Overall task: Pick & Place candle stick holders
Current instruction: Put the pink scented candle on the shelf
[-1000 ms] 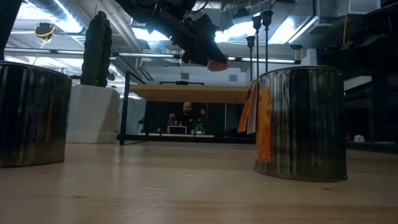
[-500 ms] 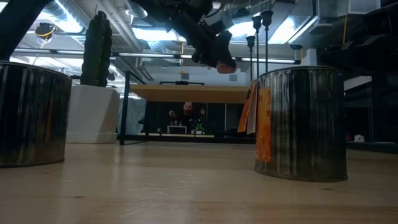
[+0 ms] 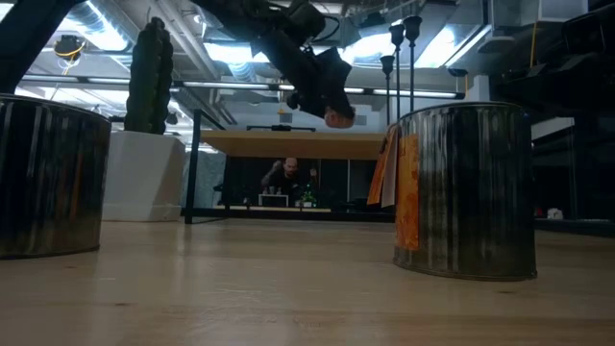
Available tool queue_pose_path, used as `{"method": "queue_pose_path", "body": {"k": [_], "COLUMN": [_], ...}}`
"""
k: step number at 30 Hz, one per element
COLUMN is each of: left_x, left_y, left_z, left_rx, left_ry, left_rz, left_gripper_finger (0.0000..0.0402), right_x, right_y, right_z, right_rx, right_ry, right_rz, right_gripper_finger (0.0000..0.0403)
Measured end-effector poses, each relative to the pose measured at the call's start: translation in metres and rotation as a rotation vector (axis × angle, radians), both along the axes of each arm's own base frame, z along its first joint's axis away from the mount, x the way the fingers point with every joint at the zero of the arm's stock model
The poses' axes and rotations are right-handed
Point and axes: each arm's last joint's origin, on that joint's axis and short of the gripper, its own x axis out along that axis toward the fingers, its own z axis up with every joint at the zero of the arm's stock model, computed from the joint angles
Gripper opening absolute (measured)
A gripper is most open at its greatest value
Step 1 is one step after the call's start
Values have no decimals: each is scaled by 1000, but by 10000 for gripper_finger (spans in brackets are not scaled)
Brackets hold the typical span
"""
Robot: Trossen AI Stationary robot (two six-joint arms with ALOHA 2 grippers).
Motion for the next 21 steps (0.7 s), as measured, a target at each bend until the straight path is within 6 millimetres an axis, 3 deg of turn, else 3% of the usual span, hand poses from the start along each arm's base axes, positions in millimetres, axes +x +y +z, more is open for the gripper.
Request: {"method": "queue_pose_path", "body": {"k": [8,21], "left_x": [0,7], "left_y": [1,5], "left_z": [0,-18], "left_rx": [5,-19], "left_ry": [-7,32], "left_rz": [10,14], "left_gripper_finger": [295,295], "right_x": [0,0], "right_y": [0,0], "right_z": [0,0], "right_rx": [0,0], "right_ry": [0,0], "right_rz": [0,0], "right_gripper_finger": [101,101]}}
